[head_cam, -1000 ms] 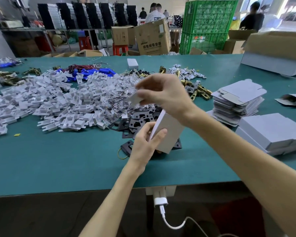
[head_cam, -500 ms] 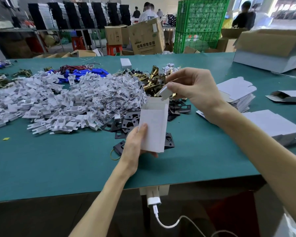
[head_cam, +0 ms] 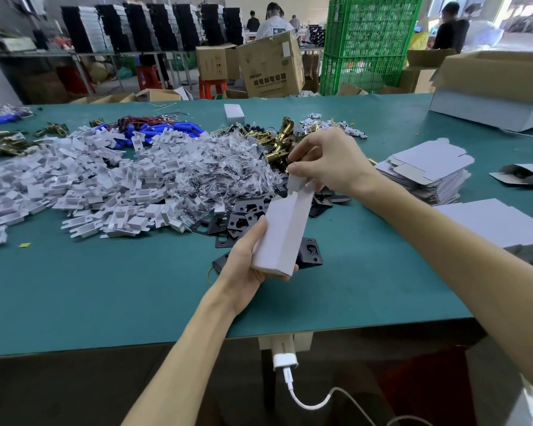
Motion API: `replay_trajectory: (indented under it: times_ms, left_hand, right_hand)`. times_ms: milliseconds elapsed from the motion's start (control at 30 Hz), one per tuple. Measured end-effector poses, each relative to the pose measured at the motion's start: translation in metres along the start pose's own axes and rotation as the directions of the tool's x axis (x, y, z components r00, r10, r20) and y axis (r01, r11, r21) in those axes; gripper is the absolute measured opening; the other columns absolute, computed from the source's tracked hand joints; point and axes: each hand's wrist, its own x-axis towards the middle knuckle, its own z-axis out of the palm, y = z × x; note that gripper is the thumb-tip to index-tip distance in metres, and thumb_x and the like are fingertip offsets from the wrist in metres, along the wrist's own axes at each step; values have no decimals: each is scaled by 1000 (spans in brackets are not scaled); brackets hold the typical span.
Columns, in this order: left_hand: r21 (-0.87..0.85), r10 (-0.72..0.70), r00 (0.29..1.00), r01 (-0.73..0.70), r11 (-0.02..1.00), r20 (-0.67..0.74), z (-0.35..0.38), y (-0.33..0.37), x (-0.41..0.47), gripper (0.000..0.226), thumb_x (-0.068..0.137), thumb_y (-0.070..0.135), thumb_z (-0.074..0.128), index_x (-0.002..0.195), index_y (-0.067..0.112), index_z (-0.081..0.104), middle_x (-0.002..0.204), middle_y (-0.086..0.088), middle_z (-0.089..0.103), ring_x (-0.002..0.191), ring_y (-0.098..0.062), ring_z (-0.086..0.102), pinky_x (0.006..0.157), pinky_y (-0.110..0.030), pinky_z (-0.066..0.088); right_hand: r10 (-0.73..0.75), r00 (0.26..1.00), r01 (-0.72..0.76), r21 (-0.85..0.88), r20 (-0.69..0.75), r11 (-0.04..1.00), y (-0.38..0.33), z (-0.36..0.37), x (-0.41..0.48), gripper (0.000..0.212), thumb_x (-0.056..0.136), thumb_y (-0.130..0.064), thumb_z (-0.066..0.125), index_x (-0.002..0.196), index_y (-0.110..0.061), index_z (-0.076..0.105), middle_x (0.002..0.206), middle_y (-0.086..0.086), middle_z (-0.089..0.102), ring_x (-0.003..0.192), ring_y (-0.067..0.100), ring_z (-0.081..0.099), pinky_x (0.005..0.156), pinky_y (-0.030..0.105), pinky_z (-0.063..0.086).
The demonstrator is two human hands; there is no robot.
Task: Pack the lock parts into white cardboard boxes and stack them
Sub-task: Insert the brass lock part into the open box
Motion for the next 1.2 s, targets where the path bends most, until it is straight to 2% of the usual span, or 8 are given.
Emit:
replay_trajectory:
  times_ms: [333,433,533,700,867,967,1067,1200]
  left_hand:
    - [-5,-91,995,91,996,36,-1,3,1,45,99,45,59,132,14,64,105,-15,76,67,-27,72,48,-27,54]
    - [-32,-131,987,135,990,96,0,3,-1,43,99,42,60,130,12,67,106,-17,74,68,-26,72,47,-26,55]
    - [-17,-144,982,147,989,119,2,2,-3,41,101,42,57,129,13,66,106,-16,75,70,-27,73,49,-27,56]
    - [44,-149,978,144,989,149,3,0,-3,44,106,43,52,136,12,60,104,-15,76,77,-32,75,52,-30,56]
    - [93,-136,981,124,988,138,5,-1,-1,47,104,44,54,136,10,60,111,-16,76,85,-33,76,61,-36,61]
    - [123,-100,991,88,988,88,8,-3,-1,48,102,42,58,134,6,60,117,-12,76,101,-26,73,85,-37,60]
    - [163,-89,995,79,983,54,11,-3,-2,61,99,39,62,139,-6,53,117,-12,72,105,-26,66,86,-33,53]
    - [180,-88,993,74,981,75,12,-2,-4,65,98,35,67,141,-10,49,128,-22,69,109,-29,66,86,-35,53]
  right_hand:
    - [255,951,-221,-194,175,956,-2,-15,8,9,89,-8,76,93,0,76,78,19,75,64,29,72,47,27,56]
    - [286,920,-212,-276,267,938,-3,-13,10,11,88,-11,77,89,0,77,75,17,72,54,23,63,52,28,58]
    - [314,900,-182,-397,301,900,-2,-8,8,15,89,-18,78,88,-2,78,65,8,67,38,14,56,38,18,44]
    - [321,899,-128,-522,299,843,4,-3,3,20,93,-21,72,92,-1,77,75,13,73,51,19,63,47,23,49]
    - [275,905,-70,-524,324,849,7,-9,-1,9,90,-16,74,86,-10,78,66,4,70,40,8,59,42,18,45]
    - [204,927,-20,-502,314,865,8,-15,-2,5,87,-17,76,85,-15,80,71,2,74,63,18,70,56,26,56]
    - [174,922,31,-514,346,858,6,-16,-6,18,86,-16,76,71,-27,73,70,-5,74,71,16,73,62,26,57]
    - [148,912,72,-505,382,860,6,-15,-9,11,87,-16,76,79,-25,75,80,-1,76,81,18,73,79,37,61]
